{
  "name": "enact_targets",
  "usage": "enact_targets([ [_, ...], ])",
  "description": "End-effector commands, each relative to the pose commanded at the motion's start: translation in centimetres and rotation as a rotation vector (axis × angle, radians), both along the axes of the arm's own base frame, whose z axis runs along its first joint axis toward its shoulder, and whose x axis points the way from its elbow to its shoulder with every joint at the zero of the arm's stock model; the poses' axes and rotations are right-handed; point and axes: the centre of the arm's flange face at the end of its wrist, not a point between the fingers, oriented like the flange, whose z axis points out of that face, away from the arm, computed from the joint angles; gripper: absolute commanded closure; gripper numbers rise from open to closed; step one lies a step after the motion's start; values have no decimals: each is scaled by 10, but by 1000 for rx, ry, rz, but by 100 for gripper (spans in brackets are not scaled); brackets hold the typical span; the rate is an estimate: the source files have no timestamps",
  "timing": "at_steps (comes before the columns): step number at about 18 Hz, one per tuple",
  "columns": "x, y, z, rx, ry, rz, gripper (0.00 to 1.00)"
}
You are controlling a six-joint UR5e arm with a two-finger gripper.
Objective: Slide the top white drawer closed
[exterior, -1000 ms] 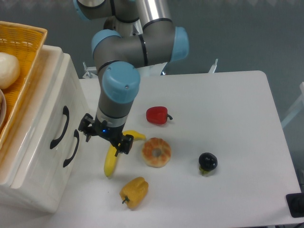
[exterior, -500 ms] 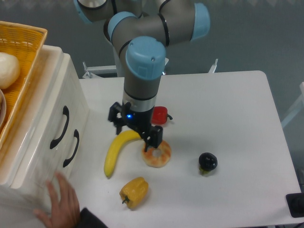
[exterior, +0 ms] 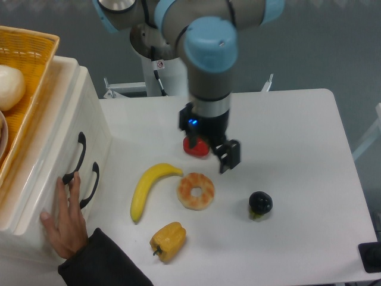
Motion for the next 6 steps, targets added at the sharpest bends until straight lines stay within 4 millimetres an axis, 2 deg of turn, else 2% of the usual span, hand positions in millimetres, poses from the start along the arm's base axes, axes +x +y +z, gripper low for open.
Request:
enact_targets([
  [4,-25,-28,1,-7,13,-24,0],
  [6,-26,-35,3,-7,16,-21,0],
])
